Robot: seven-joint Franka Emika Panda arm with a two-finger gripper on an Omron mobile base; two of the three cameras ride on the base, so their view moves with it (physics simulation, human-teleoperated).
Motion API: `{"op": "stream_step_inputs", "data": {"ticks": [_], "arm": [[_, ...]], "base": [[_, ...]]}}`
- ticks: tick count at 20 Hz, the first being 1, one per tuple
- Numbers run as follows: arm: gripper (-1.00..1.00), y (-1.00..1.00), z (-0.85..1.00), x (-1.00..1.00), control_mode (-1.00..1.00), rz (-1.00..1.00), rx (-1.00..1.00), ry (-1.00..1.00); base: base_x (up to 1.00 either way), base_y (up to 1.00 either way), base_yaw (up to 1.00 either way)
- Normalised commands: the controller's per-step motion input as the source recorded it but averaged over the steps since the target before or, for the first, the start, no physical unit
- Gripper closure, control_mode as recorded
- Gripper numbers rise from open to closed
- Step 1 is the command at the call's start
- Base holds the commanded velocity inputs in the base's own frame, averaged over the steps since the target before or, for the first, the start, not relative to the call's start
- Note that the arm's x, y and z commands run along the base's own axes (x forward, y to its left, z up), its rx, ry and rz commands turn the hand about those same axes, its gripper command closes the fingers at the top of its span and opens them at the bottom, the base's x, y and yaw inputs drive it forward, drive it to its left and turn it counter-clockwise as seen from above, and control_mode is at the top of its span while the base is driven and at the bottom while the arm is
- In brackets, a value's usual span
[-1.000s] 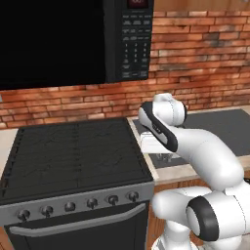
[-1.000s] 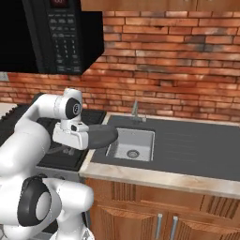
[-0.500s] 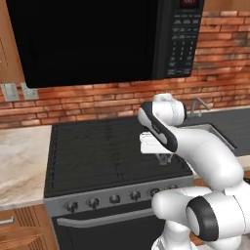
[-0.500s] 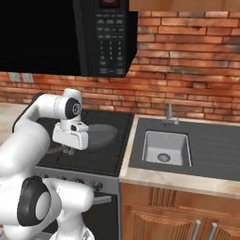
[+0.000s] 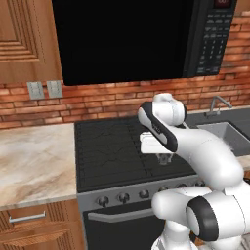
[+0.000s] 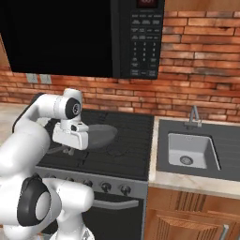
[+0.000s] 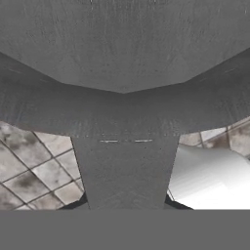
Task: Place the pan on the rear left burner on the stove. Then place the tomato and the onion in the pan and turn on the rear left burner.
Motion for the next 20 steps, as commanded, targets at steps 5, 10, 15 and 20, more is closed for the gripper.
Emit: {"op": "stream_step_inputs", "data": {"ticks": [5, 10, 15, 20], "arm": [[1.00, 0.28, 0.00, 0.02, -1.00, 0.00, -0.03, 0.00], [1.00, 0.45, 0.00, 0.18, -1.00, 0.00, -0.03, 0.00], [1.00, 0.56, 0.00, 0.33, -1.00, 0.01, -0.01, 0.00], [1.00, 0.50, 0.00, 0.28, -1.00, 0.00, 0.00, 0.00]], "base": [[0.01, 0.24, 0.00], [0.00, 0.00, 0.00], [0.00, 0.00, 0.00], [0.00, 0.00, 0.00]]}}
